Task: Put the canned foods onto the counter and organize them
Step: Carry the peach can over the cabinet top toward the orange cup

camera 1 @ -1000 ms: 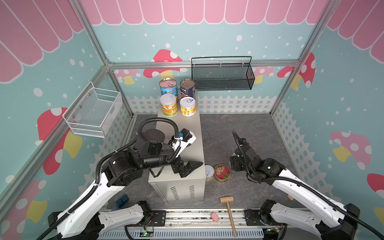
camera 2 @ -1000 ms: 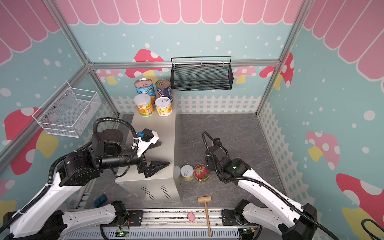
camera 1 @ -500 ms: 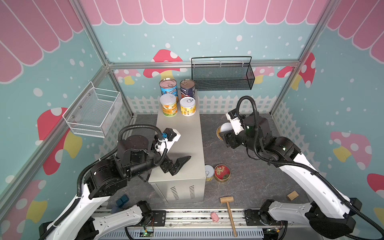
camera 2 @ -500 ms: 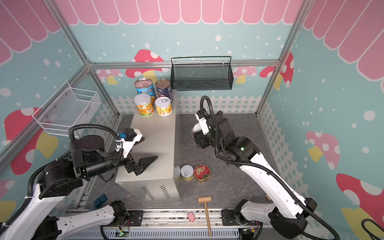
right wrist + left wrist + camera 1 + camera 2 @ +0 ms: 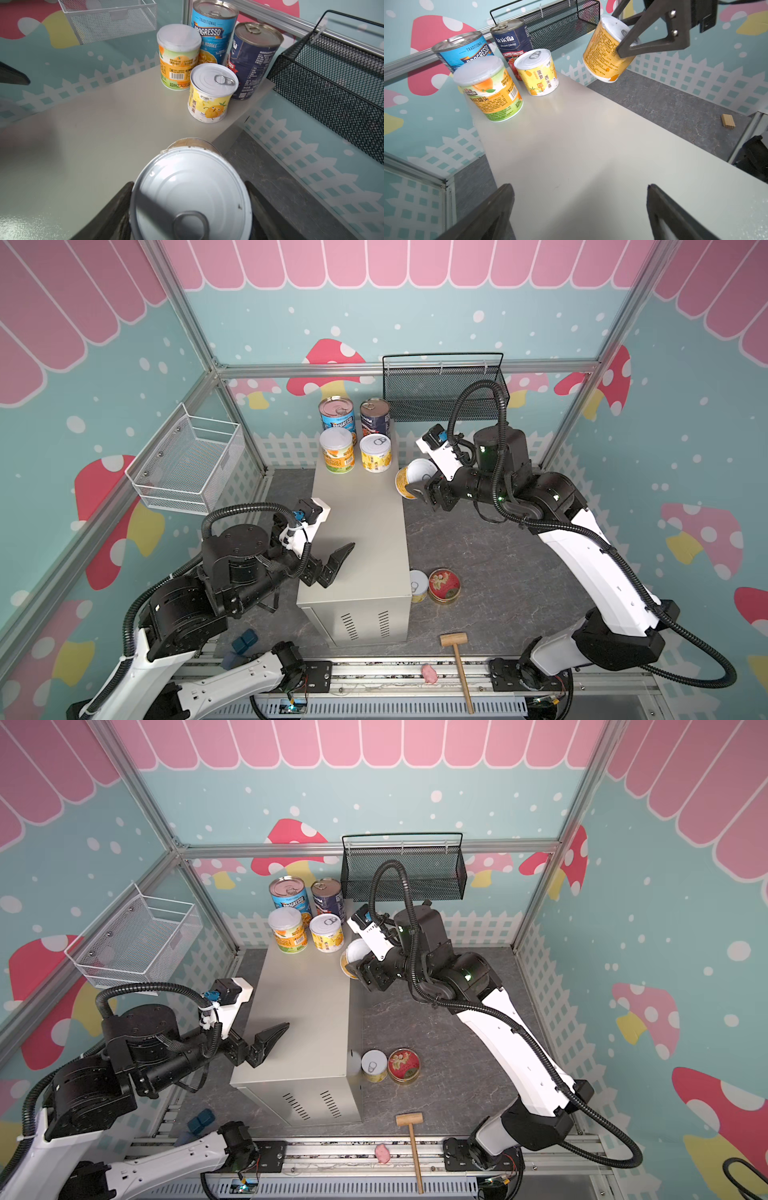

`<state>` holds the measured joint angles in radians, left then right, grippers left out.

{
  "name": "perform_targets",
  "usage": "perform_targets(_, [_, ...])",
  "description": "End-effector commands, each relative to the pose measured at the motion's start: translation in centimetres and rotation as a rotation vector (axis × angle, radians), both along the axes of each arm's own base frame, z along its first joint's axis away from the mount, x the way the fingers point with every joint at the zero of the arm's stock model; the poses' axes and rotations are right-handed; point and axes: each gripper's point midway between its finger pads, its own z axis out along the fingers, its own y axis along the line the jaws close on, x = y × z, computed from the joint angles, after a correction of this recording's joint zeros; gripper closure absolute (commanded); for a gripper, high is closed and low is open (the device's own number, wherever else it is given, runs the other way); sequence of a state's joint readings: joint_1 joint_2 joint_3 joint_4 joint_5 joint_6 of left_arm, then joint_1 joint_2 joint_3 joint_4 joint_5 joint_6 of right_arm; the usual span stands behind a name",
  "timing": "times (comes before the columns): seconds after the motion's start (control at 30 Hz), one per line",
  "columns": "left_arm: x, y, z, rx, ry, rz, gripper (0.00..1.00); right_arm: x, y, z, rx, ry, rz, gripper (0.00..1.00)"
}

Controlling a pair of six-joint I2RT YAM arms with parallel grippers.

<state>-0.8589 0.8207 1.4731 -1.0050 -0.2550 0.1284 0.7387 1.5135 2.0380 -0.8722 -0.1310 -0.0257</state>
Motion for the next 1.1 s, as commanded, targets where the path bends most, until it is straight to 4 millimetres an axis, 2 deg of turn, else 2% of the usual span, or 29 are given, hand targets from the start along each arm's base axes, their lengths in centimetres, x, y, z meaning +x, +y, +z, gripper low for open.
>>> perform_targets(0.0, [0.2,0.9,-0.6,0.059,-0.014,0.033,0.00,-1.5,1.2,1.8,0.019,-0.048,0.117,0.38])
perform_targets(0.43, [0.7,0.5,-0.4,0.074,-0.020,0.034,0.00,-4.0,4.9,1.2,-0.030,-0.029,0.264,0.32])
perform_targets(0.7, [0.9,1.2,-0.1,0.086,-0.041,0.064,0.00,-4.3,8.3,0.2,-0.063,-0.031,0.291,0.29])
perform_targets(0.9, [0.9,1.8,-0.2,0.096,-0.043,0.086,0.00,-3.2,10.3,-1.3,-0.114,-0.026,0.271,0.27])
perform_targets(1.07, [0.7,2.3,-0.3,0.097,-0.045,0.097,0.00,-3.1,12.0,-1.7,-0.107,-0.030,0.290,0.23])
